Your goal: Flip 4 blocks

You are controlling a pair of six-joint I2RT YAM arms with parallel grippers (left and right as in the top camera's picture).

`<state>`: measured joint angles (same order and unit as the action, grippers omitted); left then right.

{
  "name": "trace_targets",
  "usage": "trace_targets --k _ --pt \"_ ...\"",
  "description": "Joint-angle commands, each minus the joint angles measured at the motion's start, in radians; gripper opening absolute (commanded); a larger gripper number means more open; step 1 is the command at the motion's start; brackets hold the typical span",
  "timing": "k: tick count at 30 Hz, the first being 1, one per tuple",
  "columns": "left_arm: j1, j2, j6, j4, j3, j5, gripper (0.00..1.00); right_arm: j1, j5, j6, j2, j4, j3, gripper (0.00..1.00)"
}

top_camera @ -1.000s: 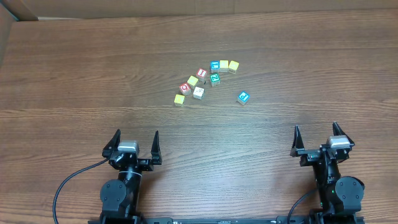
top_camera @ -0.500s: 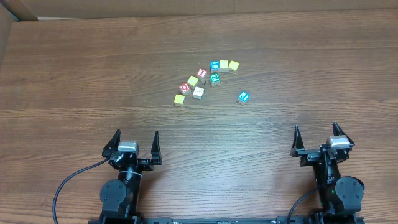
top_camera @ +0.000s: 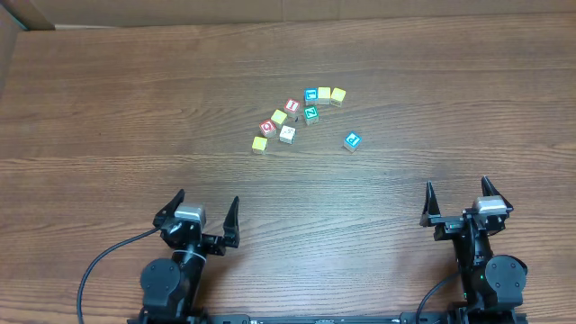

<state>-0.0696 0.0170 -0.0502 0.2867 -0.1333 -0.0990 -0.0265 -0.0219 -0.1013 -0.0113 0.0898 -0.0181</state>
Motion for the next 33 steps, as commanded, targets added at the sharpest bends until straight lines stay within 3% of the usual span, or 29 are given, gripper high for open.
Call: trace_targets --k 1,9,16,23,33 --pt "0.004 0.030 -0.018 0.061 -0.150 -0.030 1.00 0.005 -0.002 0.000 0.008 -0.006 0.010 1.00" --pt "0.004 0.287 -0.016 0.306 -0.504 -0.070 1.00 0.005 -0.002 0.000 0.008 -0.006 0.010 1.00" --pt "0.004 0.660 -0.001 0.534 -0.859 -0.189 1.00 0.005 -0.002 0.000 0.008 -0.006 0.010 1.00" --pt "0.004 1.030 0.025 0.864 -1.208 -0.254 1.00 0.005 -0.002 0.000 0.008 -0.006 0.010 1.00" --pt "0.004 1.358 -0.002 0.971 -1.289 -0.396 1.00 0.005 -0.002 0.000 0.008 -0.006 0.010 1.00"
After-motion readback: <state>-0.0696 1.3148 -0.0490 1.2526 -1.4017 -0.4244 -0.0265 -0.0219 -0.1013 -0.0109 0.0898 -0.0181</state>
